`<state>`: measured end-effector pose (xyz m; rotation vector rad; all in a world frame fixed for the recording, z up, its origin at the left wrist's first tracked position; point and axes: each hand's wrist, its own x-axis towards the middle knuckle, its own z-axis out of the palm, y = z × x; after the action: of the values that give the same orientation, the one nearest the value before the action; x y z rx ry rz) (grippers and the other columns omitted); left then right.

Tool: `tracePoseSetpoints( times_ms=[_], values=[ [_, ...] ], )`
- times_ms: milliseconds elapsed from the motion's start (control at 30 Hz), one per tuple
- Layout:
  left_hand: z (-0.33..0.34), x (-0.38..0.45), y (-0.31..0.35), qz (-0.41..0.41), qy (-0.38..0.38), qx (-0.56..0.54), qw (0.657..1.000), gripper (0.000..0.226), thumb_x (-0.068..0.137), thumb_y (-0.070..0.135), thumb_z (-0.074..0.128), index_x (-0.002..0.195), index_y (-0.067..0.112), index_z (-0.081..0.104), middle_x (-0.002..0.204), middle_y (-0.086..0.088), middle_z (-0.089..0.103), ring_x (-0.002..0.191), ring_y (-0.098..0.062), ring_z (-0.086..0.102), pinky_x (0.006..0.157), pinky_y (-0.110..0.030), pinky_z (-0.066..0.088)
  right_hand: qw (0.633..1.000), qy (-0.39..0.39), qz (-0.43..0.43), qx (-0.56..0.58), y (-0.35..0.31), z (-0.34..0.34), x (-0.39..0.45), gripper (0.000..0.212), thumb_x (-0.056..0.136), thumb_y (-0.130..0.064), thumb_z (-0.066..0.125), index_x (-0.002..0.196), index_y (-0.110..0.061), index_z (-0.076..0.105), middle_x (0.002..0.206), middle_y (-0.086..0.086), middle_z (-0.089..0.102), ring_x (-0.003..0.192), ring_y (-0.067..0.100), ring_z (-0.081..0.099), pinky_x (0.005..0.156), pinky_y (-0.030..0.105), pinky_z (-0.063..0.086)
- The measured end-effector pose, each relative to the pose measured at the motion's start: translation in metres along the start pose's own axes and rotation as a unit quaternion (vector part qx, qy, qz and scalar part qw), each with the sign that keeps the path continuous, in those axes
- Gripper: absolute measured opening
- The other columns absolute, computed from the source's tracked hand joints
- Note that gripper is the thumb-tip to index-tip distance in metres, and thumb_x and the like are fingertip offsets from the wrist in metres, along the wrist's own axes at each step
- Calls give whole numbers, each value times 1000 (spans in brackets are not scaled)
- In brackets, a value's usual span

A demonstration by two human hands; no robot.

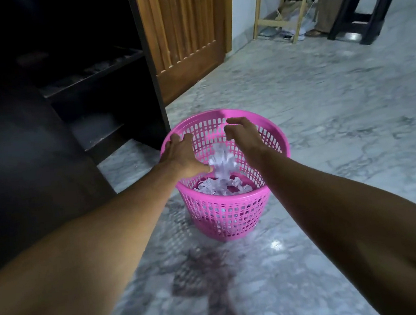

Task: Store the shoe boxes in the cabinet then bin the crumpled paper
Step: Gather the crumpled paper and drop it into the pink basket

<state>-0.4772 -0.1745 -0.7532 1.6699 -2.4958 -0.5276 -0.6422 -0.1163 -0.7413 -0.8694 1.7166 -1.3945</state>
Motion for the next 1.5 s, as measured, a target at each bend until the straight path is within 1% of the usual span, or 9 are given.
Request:
tracePoseSetpoints(
  times_ms=[133, 333, 467, 600, 700, 933, 1067, 1267, 1500],
  values=[
    [-3, -11, -9, 37, 81, 1, 996, 95, 75, 52, 84, 154, 25, 38, 149, -13, 36, 143, -34, 35, 117, -44, 38, 993, 18, -50, -104, -8, -4, 0, 41, 81, -29, 66, 118, -10, 68, 108, 12, 74, 81, 18, 65, 72, 30, 51],
    [0, -45, -20, -28, 184, -94, 978, 89, 78, 41, 83, 151, 20, 37, 142, -14, 33, 137, -35, 36, 108, -43, 46, 951, 145, -118, -245, 7, -46, -25, 45, 84, -29, 70, 126, -17, 58, 130, 14, 53, 123, 33, 54, 102, 41, 45],
    [13, -73, -38, -192, 76, -271, 940, 96, 79, 53, 80, 152, 21, 26, 145, -17, 40, 119, -38, 60, 99, -42, 54, 957, 261, 5, -126, 38, -69, -61, 63, 85, -43, 68, 135, -11, 45, 138, 24, 46, 124, 45, 52, 103, 46, 42],
    [24, -93, -38, -185, -129, -471, 853, 81, 89, 47, 73, 151, 29, 24, 144, -14, 56, 99, -31, 76, 84, -36, 63, 979, 138, 150, -16, 68, -64, -85, 70, 79, -54, 67, 132, -14, 47, 130, 21, 60, 109, 40, 66, 84, 53, 62],
    [21, -93, -34, -187, -87, -552, 808, 60, 95, 22, 70, 145, 19, 37, 137, -17, 59, 101, -30, 76, 77, -31, 65, 981, 142, 132, 20, 71, -51, -87, 48, 89, -29, 67, 132, -11, 53, 126, 18, 62, 101, 35, 70, 71, 49, 66],
    [-14, -76, -71, -215, 10, -548, 808, 7, 101, 16, 59, 97, 19, 55, 120, -16, 65, 102, -32, 73, 76, -31, 64, 992, 89, 87, 0, 43, 8, -55, 45, 92, -24, 67, 133, -9, 54, 122, 16, 64, 92, 30, 70, 71, 51, 66],
    [-32, -58, -108, -241, 39, -538, 807, 11, 101, 21, 59, 110, 15, 58, 121, -17, 70, 80, -27, 77, 62, -26, 64, 996, 53, 76, 2, 28, 51, -29, 44, 91, -25, 67, 131, -10, 54, 120, 14, 63, 81, 20, 67, 71, 52, 65],
    [-47, -41, -141, -240, 43, -533, 810, 31, 102, 22, 59, 131, 11, 56, 124, -17, 70, 89, -30, 77, 83, -35, 64, 997, 16, 69, 6, 20, 89, -7, 44, 91, -27, 69, 129, -10, 55, 123, 15, 63, 93, 33, 73, 71, 51, 66],
    [-28, -39, -153, -241, 46, -548, 800, 36, 102, 24, 61, 135, 13, 50, 141, -16, 58, 87, -27, 76, 75, -31, 62, 992, -28, 103, 68, 37, 99, 7, 39, 96, -18, 64, 132, -11, 52, 128, 13, 64, 102, 30, 69, 81, 49, 63]
  ],
)
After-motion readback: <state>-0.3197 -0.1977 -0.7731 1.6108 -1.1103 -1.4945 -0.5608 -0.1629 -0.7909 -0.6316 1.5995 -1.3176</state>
